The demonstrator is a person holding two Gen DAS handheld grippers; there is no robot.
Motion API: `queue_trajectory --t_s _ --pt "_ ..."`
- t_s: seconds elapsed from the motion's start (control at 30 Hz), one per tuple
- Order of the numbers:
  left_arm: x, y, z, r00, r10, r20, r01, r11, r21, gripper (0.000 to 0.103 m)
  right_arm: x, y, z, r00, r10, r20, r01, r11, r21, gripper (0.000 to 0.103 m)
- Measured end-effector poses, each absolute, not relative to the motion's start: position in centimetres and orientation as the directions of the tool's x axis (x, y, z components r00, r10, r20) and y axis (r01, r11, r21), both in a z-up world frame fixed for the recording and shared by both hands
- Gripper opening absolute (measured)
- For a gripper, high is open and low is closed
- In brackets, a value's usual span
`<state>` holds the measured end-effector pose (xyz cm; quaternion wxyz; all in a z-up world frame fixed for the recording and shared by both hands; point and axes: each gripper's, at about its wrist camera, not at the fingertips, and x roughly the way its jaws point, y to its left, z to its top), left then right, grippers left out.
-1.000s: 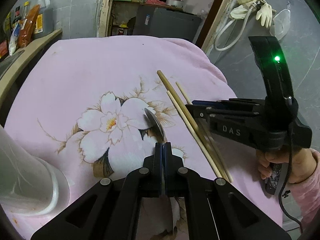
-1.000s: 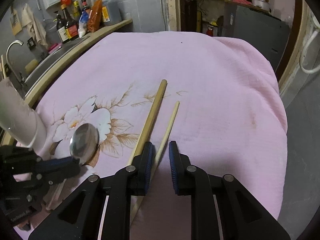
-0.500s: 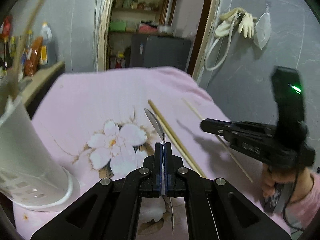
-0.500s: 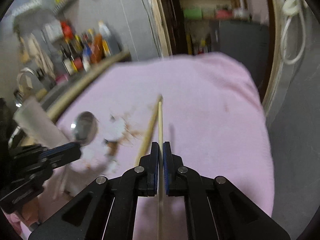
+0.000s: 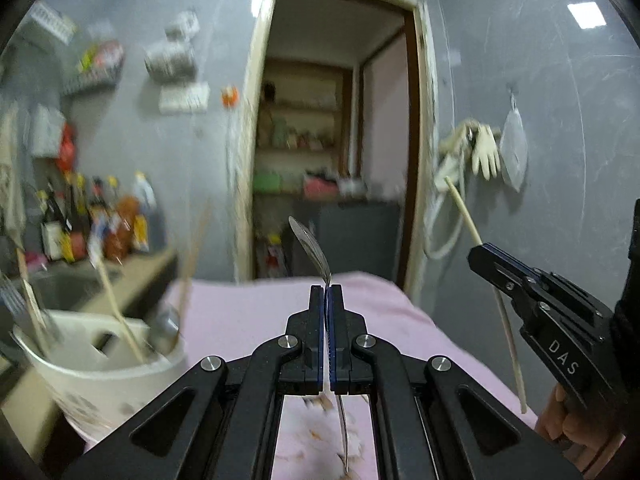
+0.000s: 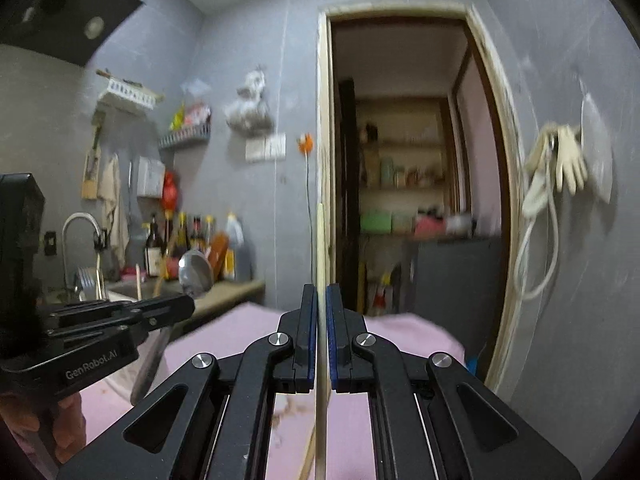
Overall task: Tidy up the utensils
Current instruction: 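Carry the spoon and chopstick up over the white holder with both tools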
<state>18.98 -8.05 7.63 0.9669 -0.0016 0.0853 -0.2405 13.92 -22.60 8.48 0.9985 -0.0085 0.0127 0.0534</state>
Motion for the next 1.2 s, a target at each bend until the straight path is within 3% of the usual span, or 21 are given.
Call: queue_trajectory --t_s 0.27,0.47,0.77,0.97,1.2 --pt "16.6 -3.2 11.6 0.918 -0.396 0.021 0.397 0.918 -0.017 0.001 13.0 -19.8 12.1 0.976 0.163 0.145 -0.158 0.987 -0.041 0.003" --pt "15.9 0.9 13.9 0.945 -0.313 0.092 0.314 0.949 -0.005 0.001 14.1 -16.2 14.2 0.945 0.237 0.225 -0.236 0.971 -0.032 0.003" --pt "17.5 7.0 14.6 0.968 -0.211 0.133 0.223 0.972 -0.078 0.001 16.8 -10.9 14.8 0.88 0.336 0.337 -0.369 0.929 0.036 0.003" --pt "20.0 11.8 13.4 0.973 -0.181 0.141 0.207 0.957 -0.203 0.001 19.0 -9.3 14.4 0.837 0.418 0.354 -0.48 0.871 0.106 0.003" --pt "22.5 16.1 10.8 0.987 -0.136 0.087 0.16 0.913 -0.375 0.001 20.8 -8.4 12.7 0.838 0.438 0.324 -0.497 0.858 0.126 0.003"
